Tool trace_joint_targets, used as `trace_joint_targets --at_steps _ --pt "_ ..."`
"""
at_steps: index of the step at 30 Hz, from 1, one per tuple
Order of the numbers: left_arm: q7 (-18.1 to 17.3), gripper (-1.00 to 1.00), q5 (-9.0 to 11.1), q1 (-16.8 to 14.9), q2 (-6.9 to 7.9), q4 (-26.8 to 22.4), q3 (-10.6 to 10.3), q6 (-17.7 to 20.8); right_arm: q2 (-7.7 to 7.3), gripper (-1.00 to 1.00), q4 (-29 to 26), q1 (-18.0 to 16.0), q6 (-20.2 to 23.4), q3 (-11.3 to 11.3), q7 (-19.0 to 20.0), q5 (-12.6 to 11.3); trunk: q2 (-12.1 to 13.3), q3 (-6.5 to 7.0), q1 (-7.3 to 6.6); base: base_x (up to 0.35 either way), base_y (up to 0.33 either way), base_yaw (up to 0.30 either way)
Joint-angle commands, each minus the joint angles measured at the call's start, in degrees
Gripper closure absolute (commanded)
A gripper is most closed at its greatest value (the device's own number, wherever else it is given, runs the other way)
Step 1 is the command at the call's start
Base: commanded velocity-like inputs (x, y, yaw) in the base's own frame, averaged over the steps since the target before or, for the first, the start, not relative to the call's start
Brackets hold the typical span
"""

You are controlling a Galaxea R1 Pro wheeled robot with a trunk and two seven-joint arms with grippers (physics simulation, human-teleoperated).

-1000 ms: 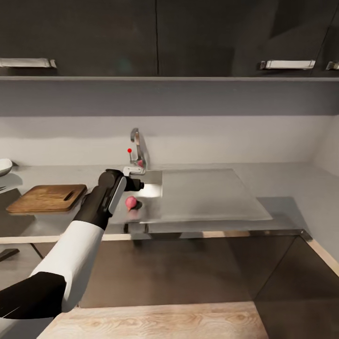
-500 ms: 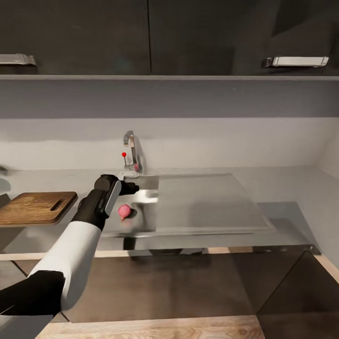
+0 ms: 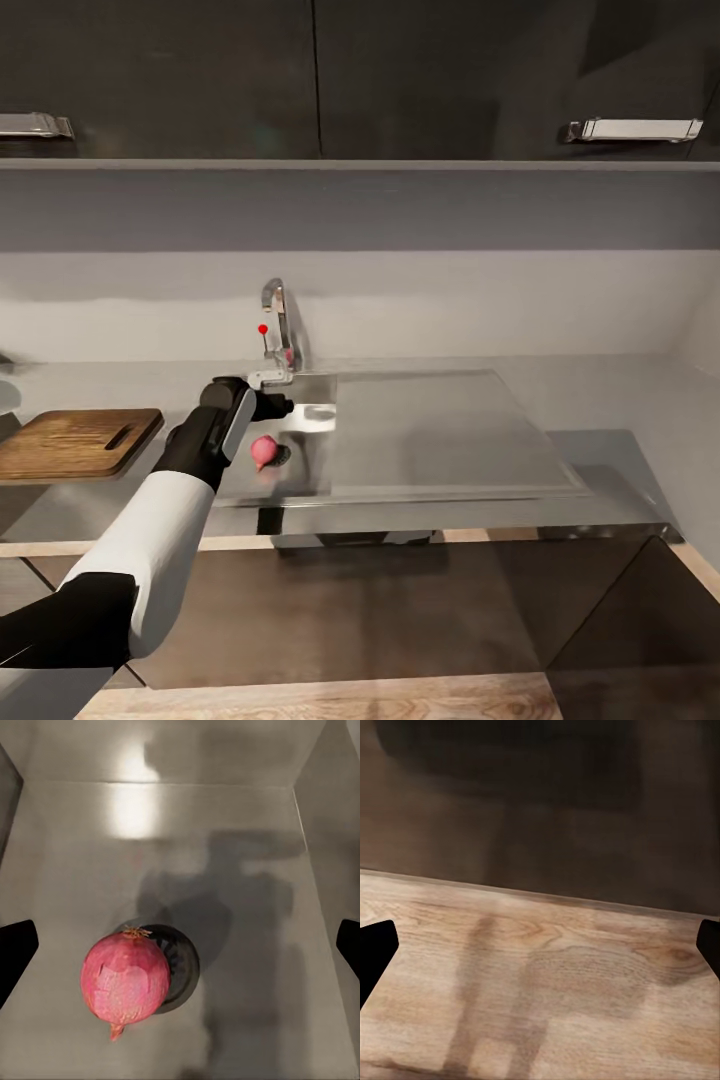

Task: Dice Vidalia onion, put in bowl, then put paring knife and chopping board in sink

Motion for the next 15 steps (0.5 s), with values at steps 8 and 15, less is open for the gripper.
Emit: trace_joint_targets --at_steps 8,15 --pt "0.5 -1.0 0.4 0.0 0.06 3.0 0.0 -3.0 0.0 -1.0 0.0 0.0 0.0 0.2 -0.6 0.6 0.0 -0.08 0.0 0.0 0.0 0.0" --pt "0.6 -1.0 0.4 0.0 0.1 3.5 0.0 -3.2 0.0 -1.0 0.1 0.0 0.0 0.2 -0.6 0.6 0.0 -0.41 0.0 0.0 0.0 0.0"
